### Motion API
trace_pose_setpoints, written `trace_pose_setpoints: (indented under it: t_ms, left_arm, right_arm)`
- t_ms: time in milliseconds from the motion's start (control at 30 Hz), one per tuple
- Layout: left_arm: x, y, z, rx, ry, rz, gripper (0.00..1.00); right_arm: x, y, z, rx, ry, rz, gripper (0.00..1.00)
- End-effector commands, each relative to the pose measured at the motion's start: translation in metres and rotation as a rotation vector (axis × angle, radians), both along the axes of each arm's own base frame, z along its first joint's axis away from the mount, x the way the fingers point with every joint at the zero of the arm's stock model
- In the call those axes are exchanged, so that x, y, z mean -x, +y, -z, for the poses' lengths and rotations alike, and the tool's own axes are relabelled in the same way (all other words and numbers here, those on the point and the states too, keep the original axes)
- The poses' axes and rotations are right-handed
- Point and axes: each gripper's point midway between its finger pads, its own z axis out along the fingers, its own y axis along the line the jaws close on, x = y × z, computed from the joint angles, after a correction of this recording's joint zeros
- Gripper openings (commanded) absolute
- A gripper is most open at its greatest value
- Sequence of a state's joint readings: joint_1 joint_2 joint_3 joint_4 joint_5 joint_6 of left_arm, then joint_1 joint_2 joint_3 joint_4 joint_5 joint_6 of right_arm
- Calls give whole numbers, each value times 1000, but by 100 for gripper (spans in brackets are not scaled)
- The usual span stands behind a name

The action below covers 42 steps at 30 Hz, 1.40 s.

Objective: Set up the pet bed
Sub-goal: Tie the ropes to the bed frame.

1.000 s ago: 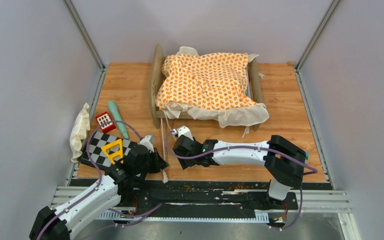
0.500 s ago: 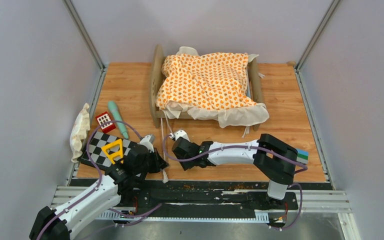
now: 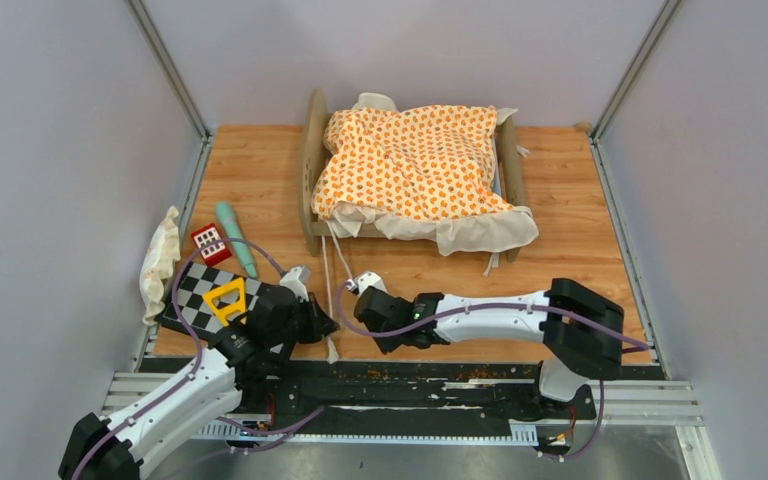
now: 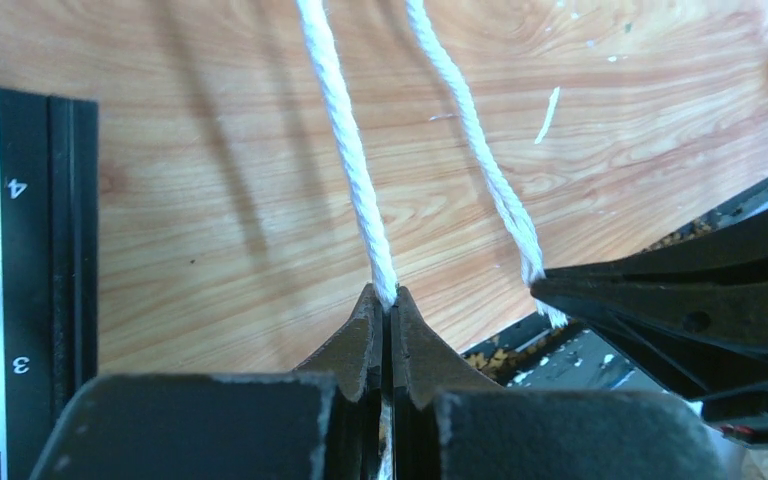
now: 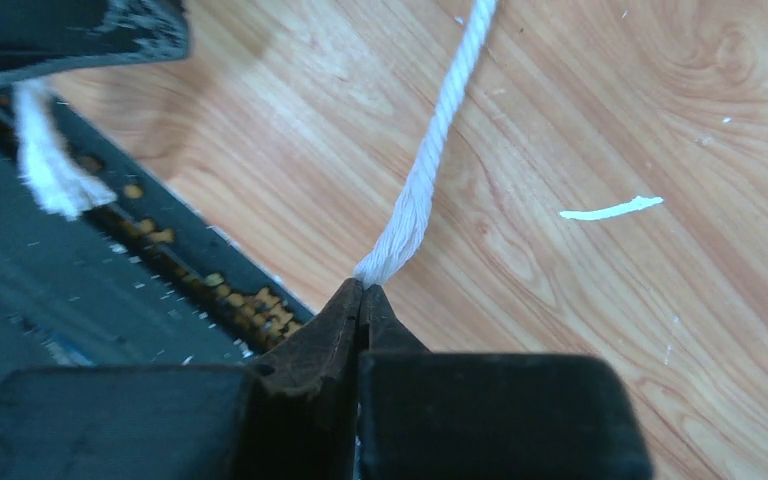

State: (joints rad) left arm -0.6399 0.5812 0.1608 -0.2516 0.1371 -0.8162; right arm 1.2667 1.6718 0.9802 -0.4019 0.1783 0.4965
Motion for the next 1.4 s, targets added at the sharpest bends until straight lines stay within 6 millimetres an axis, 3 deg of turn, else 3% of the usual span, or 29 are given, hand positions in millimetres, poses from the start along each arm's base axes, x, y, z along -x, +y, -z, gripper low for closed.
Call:
trace_pose_setpoints:
  t_ms: [0, 200, 433, 667, 1000, 1167, 1367]
  left_arm:
    - [-8, -13, -36, 69, -56, 21, 0]
    - [-7, -14, -48, 76, -63, 35, 0]
    - [3, -11, -34, 73, -19, 31, 0]
    - [17, -11, -26, 72, 4, 48, 0]
    - [26, -11, -23, 51, 13, 71, 0]
    - [23, -5, -31, 39, -15, 43, 0]
    - [16, -8, -43, 60, -37, 22, 0]
  right_arm:
    - [3, 13, -54, -163, -14, -9, 0]
    - [14, 14, -88, -289, -2, -43, 0]
    - [38, 14, -126, -478, 29, -146, 0]
    - [38, 6, -149, -569, -26, -153, 0]
    - [51, 12, -147, -588, 0, -232, 0]
    - [55, 4, -127, -532, 11, -222, 0]
    - [79, 8, -101, -494, 47, -305, 0]
